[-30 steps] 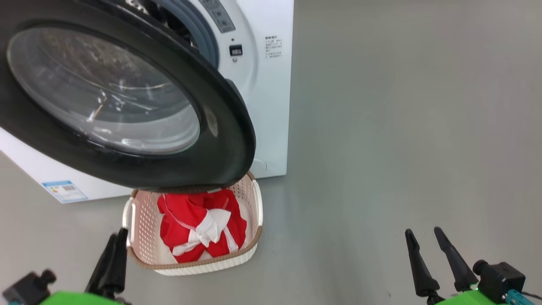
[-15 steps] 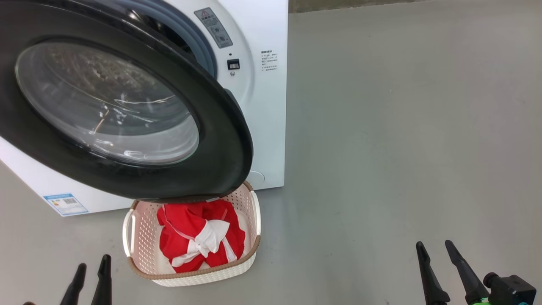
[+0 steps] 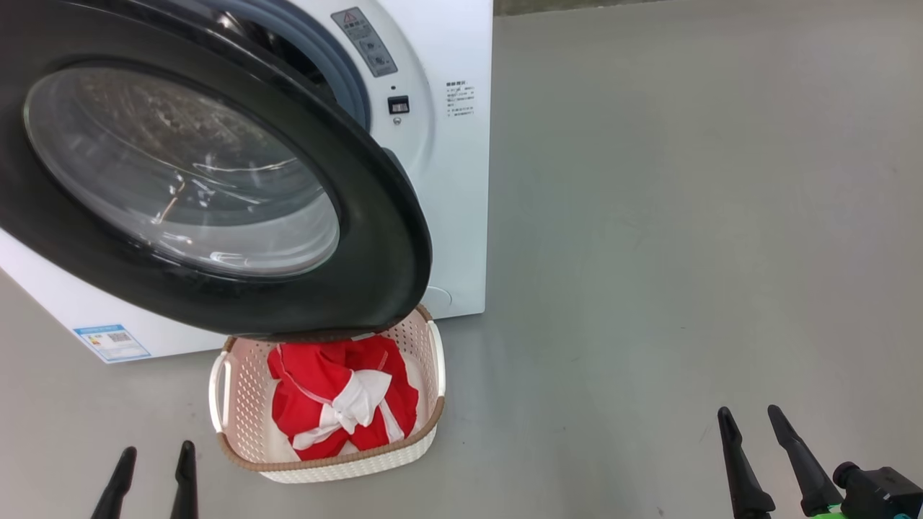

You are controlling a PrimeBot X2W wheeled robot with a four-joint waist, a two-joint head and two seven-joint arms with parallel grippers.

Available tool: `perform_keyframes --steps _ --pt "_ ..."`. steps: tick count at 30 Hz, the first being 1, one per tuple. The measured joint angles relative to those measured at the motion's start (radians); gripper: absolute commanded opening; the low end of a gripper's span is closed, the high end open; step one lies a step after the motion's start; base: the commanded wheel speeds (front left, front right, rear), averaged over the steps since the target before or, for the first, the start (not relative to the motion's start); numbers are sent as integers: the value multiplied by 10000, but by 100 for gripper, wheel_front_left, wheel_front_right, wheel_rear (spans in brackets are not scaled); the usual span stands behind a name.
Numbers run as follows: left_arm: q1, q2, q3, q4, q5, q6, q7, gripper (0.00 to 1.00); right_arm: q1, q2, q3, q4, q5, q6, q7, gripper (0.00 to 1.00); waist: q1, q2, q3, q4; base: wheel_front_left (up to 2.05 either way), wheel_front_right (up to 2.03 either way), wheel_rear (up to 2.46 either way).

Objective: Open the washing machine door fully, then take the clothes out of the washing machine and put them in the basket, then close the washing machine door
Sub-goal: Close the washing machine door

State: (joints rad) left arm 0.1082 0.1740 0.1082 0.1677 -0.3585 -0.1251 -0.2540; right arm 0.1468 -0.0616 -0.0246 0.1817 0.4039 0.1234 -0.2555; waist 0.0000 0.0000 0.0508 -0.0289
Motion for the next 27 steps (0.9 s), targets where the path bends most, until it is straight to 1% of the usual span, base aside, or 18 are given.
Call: perform_keyframes --steps 2,5,20,21,23,27 --pt "10 -199 109 -17 230 0 0 100 0 4 -6 0 0 0 0 100 0 0 22 12 0 0 0" --pt "105 -345 113 -17 389 0 0 100 0 17 -10 2 0 0 0 100 0 0 41 38 0 0 0" --pt "151 -362 136 -17 485 0 0 100 -3 33 8 2 0 0 0 100 0 0 -38 100 0 0 0" --pt "150 -380 128 -17 485 0 0 100 -5 33 23 -2 0 0 0 98 0 0 -29 120 0 0 0" --pt "143 -426 94 -15 483 0 2 100 -16 35 111 -13 6 0 0 0 0 0 -8 189 0 0 0" --pt "113 -575 -4 -13 483 0 2 100 -158 67 499 19 38 0 0 0 0 0 46 398 0 0 0"
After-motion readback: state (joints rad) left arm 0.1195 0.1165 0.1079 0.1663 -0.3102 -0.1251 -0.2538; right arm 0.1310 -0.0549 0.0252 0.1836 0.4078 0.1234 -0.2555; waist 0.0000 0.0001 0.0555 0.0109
